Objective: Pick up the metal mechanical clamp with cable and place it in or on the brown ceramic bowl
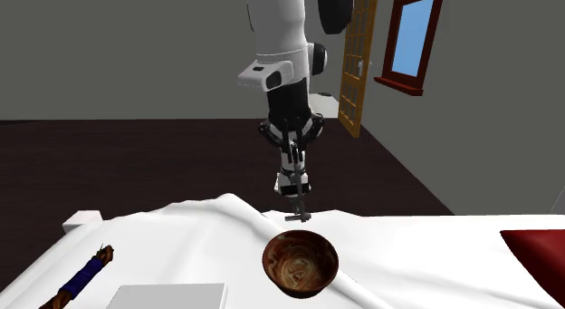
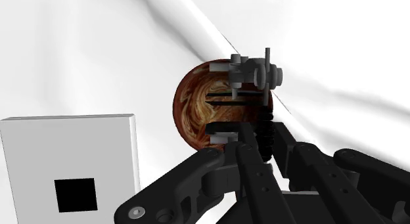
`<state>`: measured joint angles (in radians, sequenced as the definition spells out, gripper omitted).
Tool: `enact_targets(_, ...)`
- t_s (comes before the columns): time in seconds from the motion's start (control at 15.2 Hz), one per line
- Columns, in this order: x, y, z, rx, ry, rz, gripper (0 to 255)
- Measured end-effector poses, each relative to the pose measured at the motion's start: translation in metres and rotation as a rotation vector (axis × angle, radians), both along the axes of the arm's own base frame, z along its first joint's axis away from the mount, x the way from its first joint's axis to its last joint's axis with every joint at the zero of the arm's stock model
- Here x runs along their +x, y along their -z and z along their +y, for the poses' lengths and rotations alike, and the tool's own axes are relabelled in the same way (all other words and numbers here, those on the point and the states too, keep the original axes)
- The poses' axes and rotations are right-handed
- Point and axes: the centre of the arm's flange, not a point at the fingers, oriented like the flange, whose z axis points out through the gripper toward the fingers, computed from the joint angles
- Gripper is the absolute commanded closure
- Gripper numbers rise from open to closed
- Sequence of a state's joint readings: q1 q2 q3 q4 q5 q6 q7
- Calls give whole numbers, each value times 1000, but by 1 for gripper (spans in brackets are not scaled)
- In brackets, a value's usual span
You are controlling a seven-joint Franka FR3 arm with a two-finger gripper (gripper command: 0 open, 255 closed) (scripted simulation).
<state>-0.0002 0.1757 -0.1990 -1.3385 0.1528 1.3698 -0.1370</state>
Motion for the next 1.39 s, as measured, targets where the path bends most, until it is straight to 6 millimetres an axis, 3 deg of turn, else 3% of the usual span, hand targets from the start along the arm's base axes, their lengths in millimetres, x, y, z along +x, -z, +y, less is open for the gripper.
enact_targets(0.07,12,-7,4,0,0,-1,255)
enact_targets(0.26,24,0,13,0,-1,0,255)
enact_targets(1.39,26,90,15,0,-1,1,255)
